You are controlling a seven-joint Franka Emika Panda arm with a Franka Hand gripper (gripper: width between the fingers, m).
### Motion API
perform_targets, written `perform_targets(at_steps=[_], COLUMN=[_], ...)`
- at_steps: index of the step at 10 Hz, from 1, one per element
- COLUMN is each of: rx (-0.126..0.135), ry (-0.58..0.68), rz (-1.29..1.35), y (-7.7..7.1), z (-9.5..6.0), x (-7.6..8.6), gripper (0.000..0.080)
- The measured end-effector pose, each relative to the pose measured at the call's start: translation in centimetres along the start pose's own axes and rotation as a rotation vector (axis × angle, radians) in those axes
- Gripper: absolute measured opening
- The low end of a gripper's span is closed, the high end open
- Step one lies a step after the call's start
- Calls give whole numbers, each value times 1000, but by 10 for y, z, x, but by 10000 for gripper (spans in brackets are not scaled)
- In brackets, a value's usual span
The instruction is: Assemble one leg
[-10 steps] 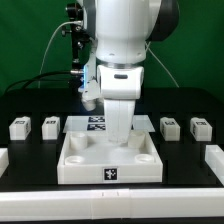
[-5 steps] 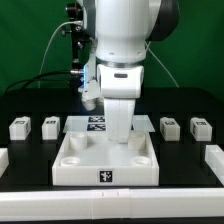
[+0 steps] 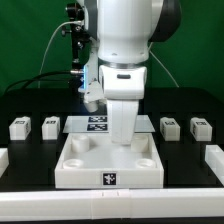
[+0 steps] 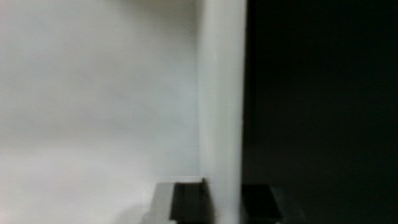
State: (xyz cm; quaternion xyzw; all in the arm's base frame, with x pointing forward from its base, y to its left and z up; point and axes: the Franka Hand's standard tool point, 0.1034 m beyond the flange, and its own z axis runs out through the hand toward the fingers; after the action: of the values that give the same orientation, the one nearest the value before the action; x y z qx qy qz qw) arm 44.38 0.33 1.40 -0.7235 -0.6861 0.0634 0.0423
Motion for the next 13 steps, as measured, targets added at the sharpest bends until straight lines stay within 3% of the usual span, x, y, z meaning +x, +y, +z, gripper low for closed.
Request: perform_targets(at_steps=[3,8,10,13], rx=[-16,-29,-7,-5], ry=[8,24,14,14], rz=[4,17,1,-3], y=[16,47,47,47], z=[-4,-11,-11,-11], x=[22,83,87,86], gripper=[70,70,70,70])
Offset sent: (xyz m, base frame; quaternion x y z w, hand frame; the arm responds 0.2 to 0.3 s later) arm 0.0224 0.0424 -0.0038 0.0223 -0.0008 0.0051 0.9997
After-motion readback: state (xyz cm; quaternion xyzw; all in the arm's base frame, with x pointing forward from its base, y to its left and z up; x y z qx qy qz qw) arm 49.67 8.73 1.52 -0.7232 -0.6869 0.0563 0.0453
